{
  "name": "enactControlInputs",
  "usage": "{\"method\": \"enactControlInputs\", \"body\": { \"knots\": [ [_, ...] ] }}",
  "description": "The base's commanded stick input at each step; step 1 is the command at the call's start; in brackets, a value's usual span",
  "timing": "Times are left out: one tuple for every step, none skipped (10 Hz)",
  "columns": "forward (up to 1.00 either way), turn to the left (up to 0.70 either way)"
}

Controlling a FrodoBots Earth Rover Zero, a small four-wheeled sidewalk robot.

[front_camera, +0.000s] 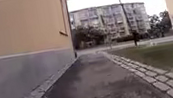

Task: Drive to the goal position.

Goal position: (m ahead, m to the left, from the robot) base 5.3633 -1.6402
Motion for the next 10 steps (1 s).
{"method": "enactControlInputs", "body": {
  "knots": [
    [0.70,0.00],
    [0.70,0.00],
    [0.70,0.00],
    [0.70,0.00],
    [0.70,0.00],
    [0.70,0.00],
    [0.70,0.00],
    [0.70,0.00],
    [0.70,0.00],
    [0.70,0.00]
  ]
}}
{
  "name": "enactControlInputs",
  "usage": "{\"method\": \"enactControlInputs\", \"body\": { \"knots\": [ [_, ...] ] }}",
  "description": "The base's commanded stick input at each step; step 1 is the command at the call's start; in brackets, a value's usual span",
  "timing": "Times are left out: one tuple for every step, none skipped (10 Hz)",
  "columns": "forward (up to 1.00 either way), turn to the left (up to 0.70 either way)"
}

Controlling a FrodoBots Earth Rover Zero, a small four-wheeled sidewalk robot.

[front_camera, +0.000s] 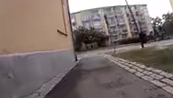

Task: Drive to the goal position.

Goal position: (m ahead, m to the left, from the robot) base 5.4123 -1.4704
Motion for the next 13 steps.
{"method": "enactControlInputs", "body": {
  "knots": [
    [0.70,0.00],
    [0.70,0.00],
    [0.70,0.00],
    [0.70,0.00],
    [0.70,0.00],
    [0.70,0.00],
    [0.70,0.00],
    [0.70,-0.25],
    [0.70,-0.28],
    [0.70,-0.25],
    [0.70,-0.09],
    [0.70,0.00],
    [0.70,0.00]
  ]
}}
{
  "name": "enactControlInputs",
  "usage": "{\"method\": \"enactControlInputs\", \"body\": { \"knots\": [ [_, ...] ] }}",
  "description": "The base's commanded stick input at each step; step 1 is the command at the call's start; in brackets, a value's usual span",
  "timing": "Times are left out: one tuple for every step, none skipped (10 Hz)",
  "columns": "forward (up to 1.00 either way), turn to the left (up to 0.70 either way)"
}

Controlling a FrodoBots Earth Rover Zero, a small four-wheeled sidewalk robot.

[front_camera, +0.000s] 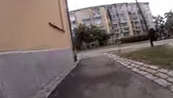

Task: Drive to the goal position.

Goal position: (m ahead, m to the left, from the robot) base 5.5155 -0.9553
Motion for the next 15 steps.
{"method": "enactControlInputs", "body": {
  "knots": [
    [0.70,0.00],
    [0.70,-0.25],
    [0.70,-0.10],
    [0.70,0.00],
    [0.70,0.00],
    [0.70,0.00],
    [0.70,0.00],
    [0.70,0.00],
    [0.70,0.00],
    [0.70,0.00],
    [0.70,0.00],
    [0.70,0.00],
    [0.70,0.00],
    [0.70,-0.16],
    [0.70,-0.28]
  ]
}}
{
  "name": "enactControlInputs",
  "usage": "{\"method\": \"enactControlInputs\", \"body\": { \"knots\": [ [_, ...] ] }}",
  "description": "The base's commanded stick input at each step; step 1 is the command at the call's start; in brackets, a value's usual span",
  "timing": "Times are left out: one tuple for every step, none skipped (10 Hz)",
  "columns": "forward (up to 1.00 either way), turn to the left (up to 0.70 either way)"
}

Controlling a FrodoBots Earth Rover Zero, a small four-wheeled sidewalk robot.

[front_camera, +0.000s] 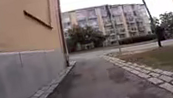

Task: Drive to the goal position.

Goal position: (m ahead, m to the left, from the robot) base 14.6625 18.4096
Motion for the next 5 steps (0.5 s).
{"method": "enactControlInputs", "body": {
  "knots": [
    [0.70,-0.28],
    [0.70,0.00],
    [0.70,0.00],
    [0.70,0.00],
    [0.70,0.00]
  ]
}}
